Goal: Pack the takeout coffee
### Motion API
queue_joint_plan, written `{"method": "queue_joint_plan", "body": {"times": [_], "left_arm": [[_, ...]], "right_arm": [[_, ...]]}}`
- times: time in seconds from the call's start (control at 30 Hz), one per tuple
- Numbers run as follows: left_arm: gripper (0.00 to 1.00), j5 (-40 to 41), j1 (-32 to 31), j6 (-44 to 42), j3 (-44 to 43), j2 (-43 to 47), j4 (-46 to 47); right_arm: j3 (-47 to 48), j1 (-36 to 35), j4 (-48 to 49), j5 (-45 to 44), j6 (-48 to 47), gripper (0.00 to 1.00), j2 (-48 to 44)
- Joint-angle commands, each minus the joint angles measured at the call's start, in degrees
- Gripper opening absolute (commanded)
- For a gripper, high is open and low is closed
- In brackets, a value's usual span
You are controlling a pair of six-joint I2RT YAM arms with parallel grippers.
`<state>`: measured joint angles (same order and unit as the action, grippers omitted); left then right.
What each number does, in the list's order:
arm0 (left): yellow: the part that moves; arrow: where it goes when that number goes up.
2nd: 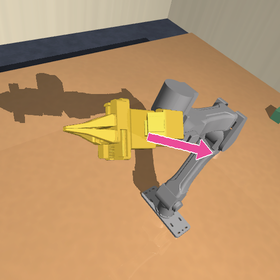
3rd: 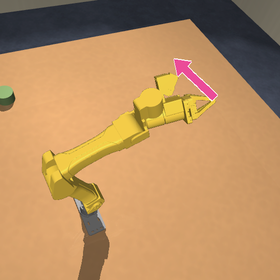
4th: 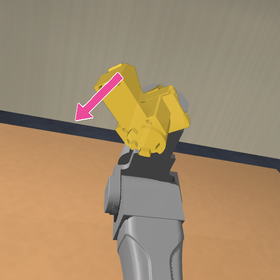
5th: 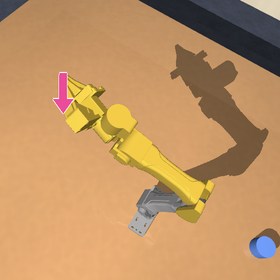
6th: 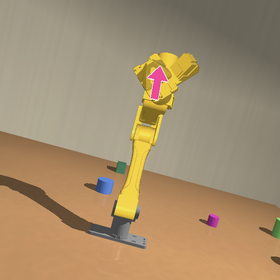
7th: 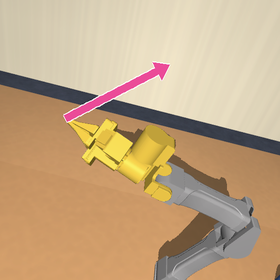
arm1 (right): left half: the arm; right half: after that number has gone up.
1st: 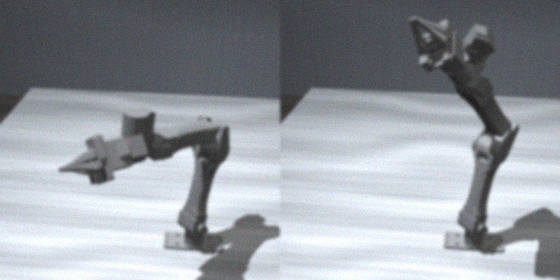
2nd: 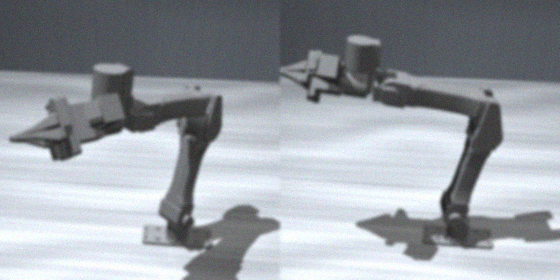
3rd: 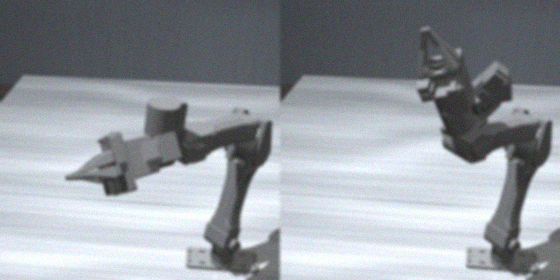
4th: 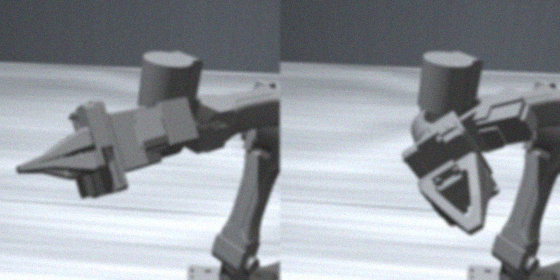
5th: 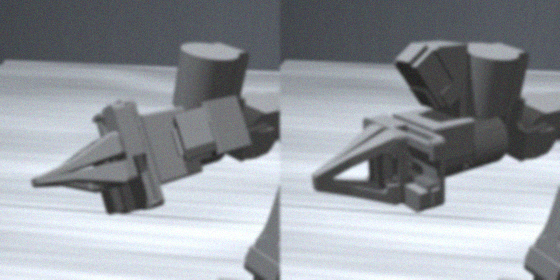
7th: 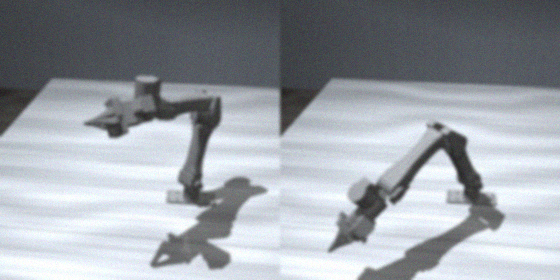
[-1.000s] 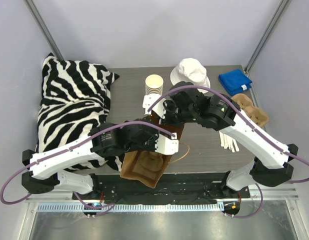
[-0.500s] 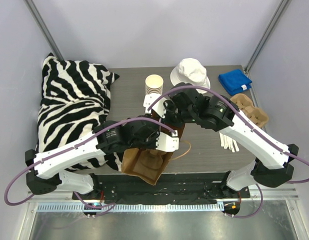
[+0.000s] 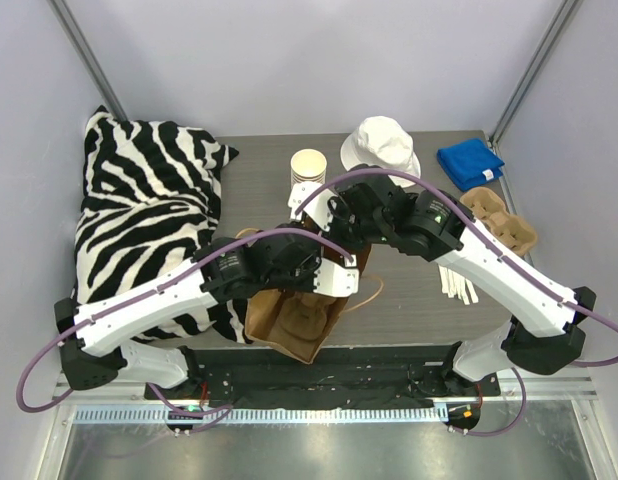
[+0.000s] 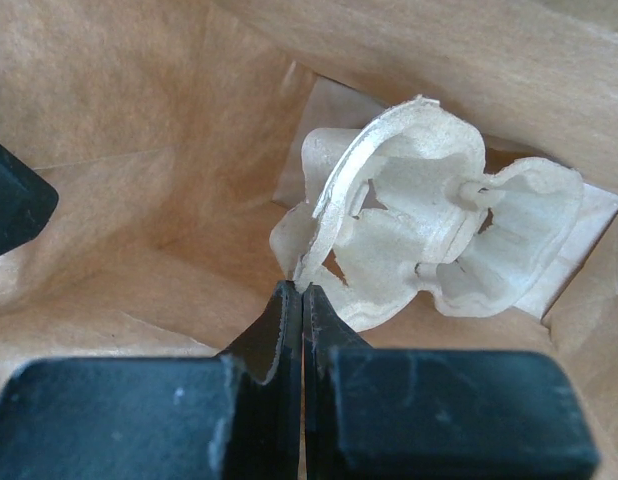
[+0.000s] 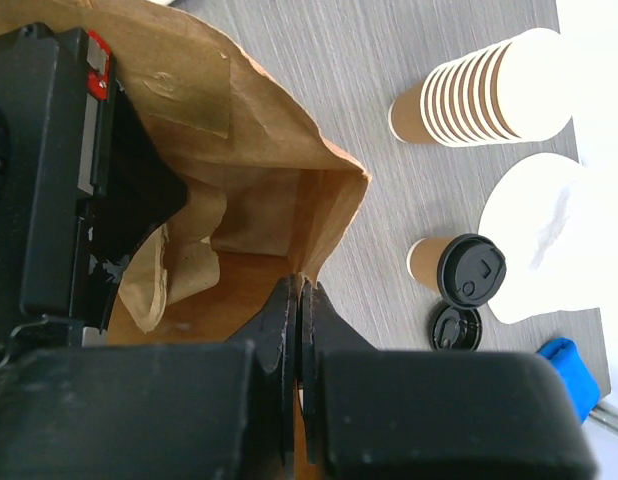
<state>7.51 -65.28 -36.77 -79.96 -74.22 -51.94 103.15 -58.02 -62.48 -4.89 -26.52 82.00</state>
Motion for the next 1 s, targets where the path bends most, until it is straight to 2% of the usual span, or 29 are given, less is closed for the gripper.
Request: {"method": "queue_joint_plan", "body": {"times": [0.0,0.13,0.3,0.6,0.97], "left_arm": [[0.02,-1.44,1.90,-1.54,0.25,-0.75,5.01],[0.03,-2.23,2.26,-1.98,0.33,-1.37,5.10],[0.00,-4.78,2.43,-1.90,-1.16,-2.07,2.64],[0.00,-7.33,2.43,0.65,-8.80,-5.59,-7.12],[0.00,-7.07,5.59,2.24,-4.94,-7.87,-3.52]], "right_arm": [[-0.76,-1.48,-1.07,1.81,-2.65,0.01,-1.93],[-0.94,-1.48,-0.98,1.55,-2.66,0.01,-1.93],[-1.29,-1.39,-0.98,1.28,-2.83,0.01,-2.10],[-1.99,-1.48,-0.80,1.46,-3.18,0.01,-2.28],[-1.38,-1.40,-1.15,1.90,-2.83,0.01,-2.28]]}}
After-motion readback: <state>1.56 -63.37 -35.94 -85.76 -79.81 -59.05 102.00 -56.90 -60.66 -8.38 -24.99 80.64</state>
